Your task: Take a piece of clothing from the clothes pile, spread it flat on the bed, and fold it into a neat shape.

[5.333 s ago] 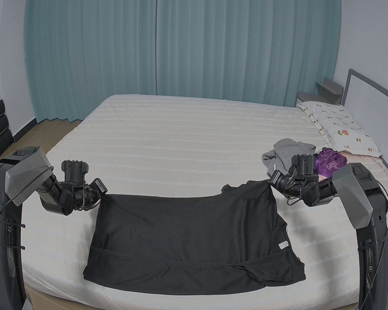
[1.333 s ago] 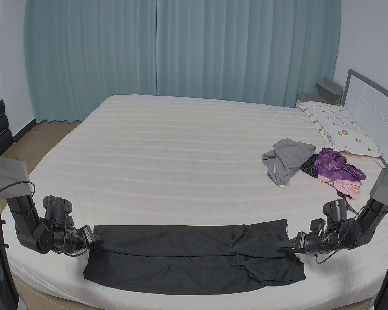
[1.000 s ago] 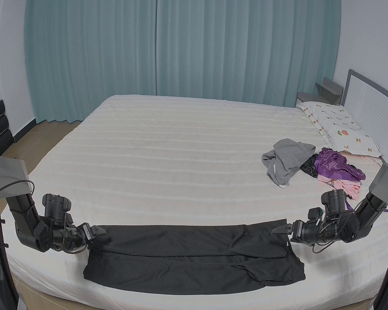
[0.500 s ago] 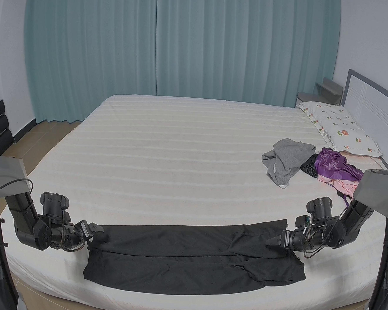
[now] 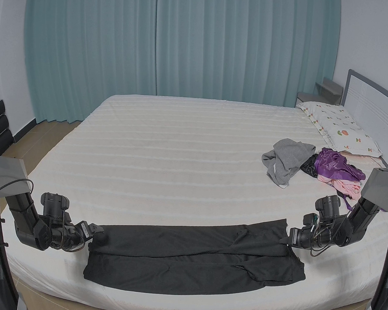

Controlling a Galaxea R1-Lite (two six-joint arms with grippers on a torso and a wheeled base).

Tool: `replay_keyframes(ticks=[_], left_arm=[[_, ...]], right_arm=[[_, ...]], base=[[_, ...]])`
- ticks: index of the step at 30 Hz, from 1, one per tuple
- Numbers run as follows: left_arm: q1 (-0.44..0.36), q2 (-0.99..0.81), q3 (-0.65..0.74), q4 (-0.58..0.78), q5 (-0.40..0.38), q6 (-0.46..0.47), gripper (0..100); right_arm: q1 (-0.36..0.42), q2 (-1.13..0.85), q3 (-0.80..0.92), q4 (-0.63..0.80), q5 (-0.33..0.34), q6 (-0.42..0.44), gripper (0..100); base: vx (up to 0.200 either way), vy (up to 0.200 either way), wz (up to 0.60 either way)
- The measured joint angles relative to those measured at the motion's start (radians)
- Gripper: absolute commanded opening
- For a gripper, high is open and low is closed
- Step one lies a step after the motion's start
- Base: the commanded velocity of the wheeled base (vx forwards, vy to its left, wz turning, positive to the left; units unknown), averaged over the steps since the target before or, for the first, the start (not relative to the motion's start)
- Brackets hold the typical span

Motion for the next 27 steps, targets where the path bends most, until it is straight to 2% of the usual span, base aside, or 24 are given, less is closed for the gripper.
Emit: replay_keyframes(ticks=[3,4,9,18,24,25,27], left_arm=[[0.0,0.001,0.0,0.0,0.001,0.0,100],[0.0,0.001,0.0,0.0,0.001,0.0,100],[0.0,0.003,0.0,0.0,0.001,0.0,100],[-0.001,0.009,0.001,-0.027,0.001,0.0,100],[-0.001,0.016,0.006,-0.047,0.003,-0.002,100],[-0.002,0.017,0.007,-0.048,0.003,-0.002,100],[-0.001,0.019,0.008,-0.049,0.003,-0.001,100]], right_arm=[[0.001,0.005,-0.001,0.0,-0.003,-0.005,0],[0.003,0.01,-0.004,0.0,-0.004,-0.01,100],[0.009,0.027,-0.031,0.0,0.001,-0.014,100],[0.029,0.034,-0.122,0.008,0.002,0.085,100],[0.049,0.072,-0.162,0.017,-0.013,0.09,100],[0.05,0.084,-0.167,0.015,-0.021,0.087,0],[0.051,0.103,-0.181,0.012,-0.035,0.085,0]], base=[[0.0,0.0,0.0],[0.0,0.0,0.0],[0.0,0.0,0.0],[0.0,0.0,0.0],[0.0,0.0,0.0],[0.0,0.0,0.0],[0.0,0.0,0.0]])
